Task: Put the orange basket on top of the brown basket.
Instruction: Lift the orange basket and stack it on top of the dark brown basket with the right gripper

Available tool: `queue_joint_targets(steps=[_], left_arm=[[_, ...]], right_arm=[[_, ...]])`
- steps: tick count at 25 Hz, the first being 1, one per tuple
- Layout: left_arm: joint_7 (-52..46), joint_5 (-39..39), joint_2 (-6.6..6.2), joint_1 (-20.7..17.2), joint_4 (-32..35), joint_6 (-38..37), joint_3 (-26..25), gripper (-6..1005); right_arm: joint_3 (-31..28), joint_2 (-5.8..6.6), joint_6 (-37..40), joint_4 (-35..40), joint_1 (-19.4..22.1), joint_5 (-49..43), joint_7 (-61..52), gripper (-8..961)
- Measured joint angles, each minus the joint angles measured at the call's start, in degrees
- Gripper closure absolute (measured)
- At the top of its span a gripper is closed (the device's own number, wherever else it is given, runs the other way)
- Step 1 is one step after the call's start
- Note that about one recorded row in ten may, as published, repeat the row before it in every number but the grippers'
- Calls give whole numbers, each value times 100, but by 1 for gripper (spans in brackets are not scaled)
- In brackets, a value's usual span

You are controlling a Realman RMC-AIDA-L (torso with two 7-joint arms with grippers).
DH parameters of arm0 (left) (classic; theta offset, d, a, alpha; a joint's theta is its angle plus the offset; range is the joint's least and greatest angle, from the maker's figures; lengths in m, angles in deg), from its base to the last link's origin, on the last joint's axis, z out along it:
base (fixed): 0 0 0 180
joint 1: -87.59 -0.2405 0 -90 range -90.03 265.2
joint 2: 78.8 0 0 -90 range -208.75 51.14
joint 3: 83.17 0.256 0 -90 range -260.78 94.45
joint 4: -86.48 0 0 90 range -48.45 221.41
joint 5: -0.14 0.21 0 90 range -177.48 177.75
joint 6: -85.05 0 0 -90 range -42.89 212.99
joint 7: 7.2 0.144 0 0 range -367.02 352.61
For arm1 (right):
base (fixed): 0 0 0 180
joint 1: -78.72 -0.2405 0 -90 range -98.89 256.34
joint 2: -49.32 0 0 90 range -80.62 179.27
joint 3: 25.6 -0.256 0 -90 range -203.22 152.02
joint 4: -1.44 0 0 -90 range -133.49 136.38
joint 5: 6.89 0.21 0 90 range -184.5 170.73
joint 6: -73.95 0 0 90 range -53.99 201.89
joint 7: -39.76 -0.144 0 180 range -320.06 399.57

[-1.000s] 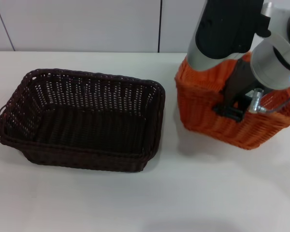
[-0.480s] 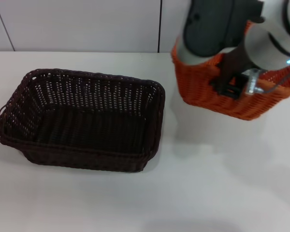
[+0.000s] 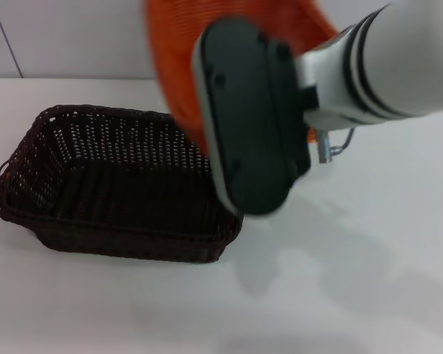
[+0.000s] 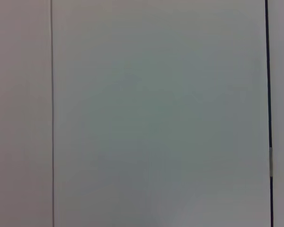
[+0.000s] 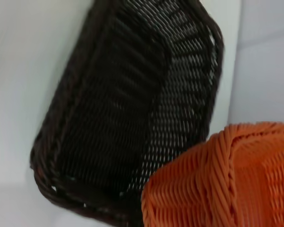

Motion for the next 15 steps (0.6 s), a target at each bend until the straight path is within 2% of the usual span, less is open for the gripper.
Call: queue_joint_targets(steps=[8,15], left_arm=[[-209,-4,-9,24,30,29,0,240],[-212,-6,-4,84,43,95,9,240]], right_arm=[[548,35,-813,157,508,0,1608,662],[825,11,-1690,465,1484,5,3416,645]])
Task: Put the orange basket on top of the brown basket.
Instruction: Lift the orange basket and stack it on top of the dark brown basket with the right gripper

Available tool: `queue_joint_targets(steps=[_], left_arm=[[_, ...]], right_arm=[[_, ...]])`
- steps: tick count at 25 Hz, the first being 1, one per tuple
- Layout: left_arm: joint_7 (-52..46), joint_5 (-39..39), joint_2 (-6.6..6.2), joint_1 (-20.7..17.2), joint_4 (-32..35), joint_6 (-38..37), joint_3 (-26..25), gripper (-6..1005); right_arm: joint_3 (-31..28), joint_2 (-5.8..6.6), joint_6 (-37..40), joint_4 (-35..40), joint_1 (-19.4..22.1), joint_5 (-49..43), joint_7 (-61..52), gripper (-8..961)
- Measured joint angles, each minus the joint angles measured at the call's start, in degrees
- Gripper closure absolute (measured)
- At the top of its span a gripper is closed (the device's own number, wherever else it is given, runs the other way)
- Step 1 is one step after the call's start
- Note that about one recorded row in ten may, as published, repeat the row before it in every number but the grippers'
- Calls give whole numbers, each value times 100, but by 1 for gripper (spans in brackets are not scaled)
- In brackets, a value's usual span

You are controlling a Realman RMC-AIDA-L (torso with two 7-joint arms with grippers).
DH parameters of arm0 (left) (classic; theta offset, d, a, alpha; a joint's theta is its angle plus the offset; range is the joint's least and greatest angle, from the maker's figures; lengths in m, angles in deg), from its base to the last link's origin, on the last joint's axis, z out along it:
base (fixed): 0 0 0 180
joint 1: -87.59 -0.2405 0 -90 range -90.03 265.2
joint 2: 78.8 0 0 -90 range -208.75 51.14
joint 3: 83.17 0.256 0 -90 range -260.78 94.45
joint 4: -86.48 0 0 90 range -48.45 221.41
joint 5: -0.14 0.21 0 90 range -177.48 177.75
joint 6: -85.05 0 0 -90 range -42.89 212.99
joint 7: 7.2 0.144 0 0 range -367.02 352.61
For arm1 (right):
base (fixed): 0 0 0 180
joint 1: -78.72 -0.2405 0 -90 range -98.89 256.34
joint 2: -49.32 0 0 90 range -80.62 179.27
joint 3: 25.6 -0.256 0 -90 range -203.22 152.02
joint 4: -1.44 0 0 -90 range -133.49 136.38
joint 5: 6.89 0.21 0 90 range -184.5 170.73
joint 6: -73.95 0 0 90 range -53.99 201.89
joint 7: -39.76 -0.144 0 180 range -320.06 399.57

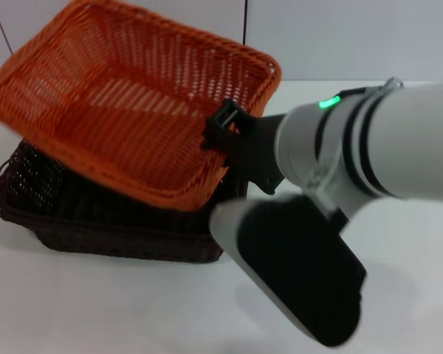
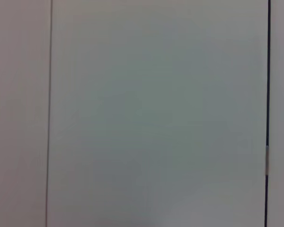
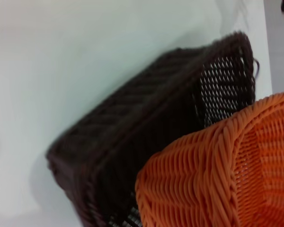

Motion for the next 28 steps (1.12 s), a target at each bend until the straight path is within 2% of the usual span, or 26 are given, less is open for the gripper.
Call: queue_joint_targets(steps=[3,7,12,22,28], left_arm=[[-2,-1,2,44,27,44,7,240],[-3,0,3,80,45,98,21,240],[-4,0,-7,146,45,248,26,239],[-4,2,-24,296,113,328,17,239],[-4,1,-25,373,274,332,-5,239]], right_arm=[[112,-4,-168,11,313,52,450,638],[148,12,-378,-280,445,175,740,628],[187,23,-524,-414,522,122,618,616],[233,41,-618,-39,844,50,287,592],[215,-4,-807,231,1307,20,-254,401]])
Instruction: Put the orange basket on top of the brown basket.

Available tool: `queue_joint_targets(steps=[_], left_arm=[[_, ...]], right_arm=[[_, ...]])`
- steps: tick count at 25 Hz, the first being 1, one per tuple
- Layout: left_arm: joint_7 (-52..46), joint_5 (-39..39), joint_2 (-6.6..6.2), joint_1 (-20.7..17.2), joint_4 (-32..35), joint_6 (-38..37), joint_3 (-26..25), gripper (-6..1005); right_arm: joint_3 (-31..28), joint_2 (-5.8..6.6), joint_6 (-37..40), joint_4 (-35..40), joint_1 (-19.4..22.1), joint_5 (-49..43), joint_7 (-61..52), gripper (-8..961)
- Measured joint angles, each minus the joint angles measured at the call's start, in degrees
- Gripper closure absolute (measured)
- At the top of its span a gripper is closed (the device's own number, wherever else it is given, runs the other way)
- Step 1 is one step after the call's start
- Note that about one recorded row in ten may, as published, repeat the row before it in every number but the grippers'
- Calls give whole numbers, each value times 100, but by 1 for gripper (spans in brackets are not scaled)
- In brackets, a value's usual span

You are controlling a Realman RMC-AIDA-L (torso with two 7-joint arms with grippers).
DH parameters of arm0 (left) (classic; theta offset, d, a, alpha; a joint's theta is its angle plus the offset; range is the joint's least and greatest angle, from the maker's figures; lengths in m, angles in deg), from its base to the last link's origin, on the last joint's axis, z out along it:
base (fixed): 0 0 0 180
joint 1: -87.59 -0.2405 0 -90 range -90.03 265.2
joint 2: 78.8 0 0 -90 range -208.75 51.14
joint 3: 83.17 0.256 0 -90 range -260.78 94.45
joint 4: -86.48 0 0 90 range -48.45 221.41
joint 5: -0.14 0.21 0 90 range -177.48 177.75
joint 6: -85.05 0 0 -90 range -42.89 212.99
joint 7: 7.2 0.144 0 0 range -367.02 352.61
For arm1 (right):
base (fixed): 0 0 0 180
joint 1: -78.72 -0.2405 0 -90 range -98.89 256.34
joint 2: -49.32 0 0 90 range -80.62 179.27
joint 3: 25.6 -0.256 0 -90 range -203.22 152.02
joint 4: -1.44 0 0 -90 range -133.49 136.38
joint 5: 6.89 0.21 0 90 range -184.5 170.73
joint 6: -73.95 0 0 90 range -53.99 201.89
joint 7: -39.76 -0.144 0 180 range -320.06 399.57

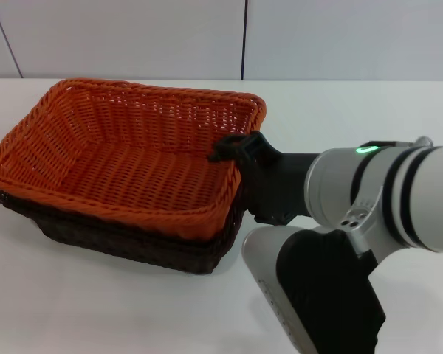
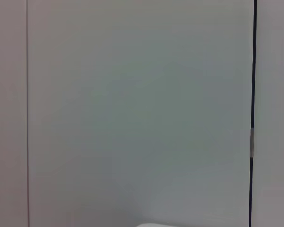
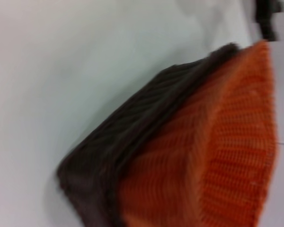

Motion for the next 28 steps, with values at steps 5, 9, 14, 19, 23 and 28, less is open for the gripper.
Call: queue_joint_targets(steps=[5,9,14,19,23,28], left_arm=[[3,-2,-5,19,61,-43,-33,240],[8,-1,-8,21,63,-172,-133,240],[1,-2,-9,16,39,-278,-223,240],[0,8,-23,72,30,-283,-234,239],[48,14,-24,152,125,-284,-362,239],[35,31,-25,182,177,-287,-431,239]], right_arm=[[-51,-56,-1047,226,600,-6,-1248,185],[-1040,-69,-3098,-359,1037,-6,-3866,183],[-1810,-10,-4441,-1320,1318,487,-5382,181],[-1988,-63,-5259,-2082,1771,1274,-5667,180],[-2155,-34,-7466,-3718,1891,2438,-5712,180],[-2052,-18,-10699,-5834,1660,3812,-6262,180]])
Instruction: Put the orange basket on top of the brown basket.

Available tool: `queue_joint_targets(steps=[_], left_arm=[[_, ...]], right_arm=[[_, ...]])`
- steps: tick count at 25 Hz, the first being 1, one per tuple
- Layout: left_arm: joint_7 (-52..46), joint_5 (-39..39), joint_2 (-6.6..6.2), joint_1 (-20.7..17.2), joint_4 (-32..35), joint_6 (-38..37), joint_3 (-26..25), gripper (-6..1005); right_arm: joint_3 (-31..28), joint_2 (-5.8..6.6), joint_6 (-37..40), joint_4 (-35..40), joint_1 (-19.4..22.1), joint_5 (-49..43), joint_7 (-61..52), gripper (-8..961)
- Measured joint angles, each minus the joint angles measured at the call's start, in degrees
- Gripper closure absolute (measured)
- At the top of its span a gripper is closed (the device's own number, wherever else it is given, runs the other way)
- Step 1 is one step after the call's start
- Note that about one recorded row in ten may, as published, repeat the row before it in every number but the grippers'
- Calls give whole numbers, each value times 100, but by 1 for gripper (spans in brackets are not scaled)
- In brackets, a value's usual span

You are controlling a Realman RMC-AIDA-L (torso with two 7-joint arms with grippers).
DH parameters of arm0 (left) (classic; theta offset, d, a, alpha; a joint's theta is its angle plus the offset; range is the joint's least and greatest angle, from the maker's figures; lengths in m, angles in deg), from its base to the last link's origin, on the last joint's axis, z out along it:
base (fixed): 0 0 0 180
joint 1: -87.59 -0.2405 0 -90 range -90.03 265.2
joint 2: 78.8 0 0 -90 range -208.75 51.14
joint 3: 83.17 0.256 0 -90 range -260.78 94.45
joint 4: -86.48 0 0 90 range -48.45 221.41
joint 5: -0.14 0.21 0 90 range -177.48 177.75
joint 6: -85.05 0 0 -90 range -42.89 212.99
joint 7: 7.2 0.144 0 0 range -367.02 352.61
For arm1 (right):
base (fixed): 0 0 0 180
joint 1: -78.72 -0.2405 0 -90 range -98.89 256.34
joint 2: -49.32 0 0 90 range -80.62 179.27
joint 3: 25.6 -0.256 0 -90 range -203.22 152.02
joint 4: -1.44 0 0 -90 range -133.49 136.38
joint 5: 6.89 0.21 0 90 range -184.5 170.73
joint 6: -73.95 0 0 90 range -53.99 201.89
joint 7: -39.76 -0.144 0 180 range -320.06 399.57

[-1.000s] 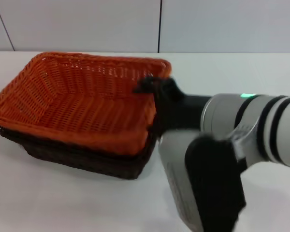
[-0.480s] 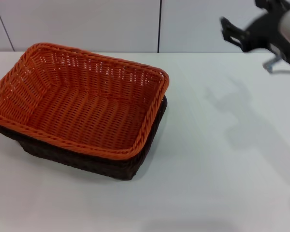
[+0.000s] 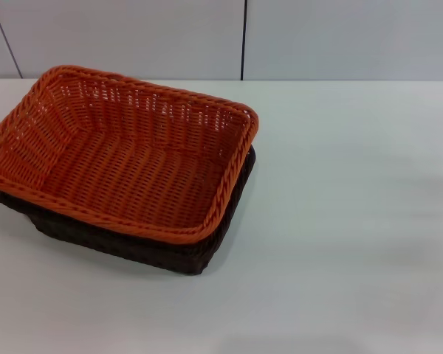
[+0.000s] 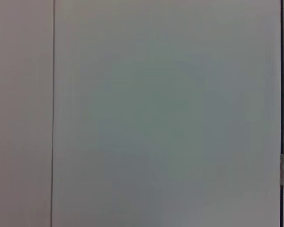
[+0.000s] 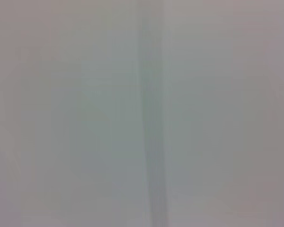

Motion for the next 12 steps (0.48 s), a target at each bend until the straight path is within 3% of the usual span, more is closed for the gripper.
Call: queue_joint_targets(steps=[6,12], left_arm=[[-26,-26,9,4,25,-97,-28,239],[-26,-26,18,2,34,-115,-30,239]], right_arm=[[159,-19,-1324,-1023,-152,138,-625,180],[298,-22,-1570,-1248,-155,153,-659,180]])
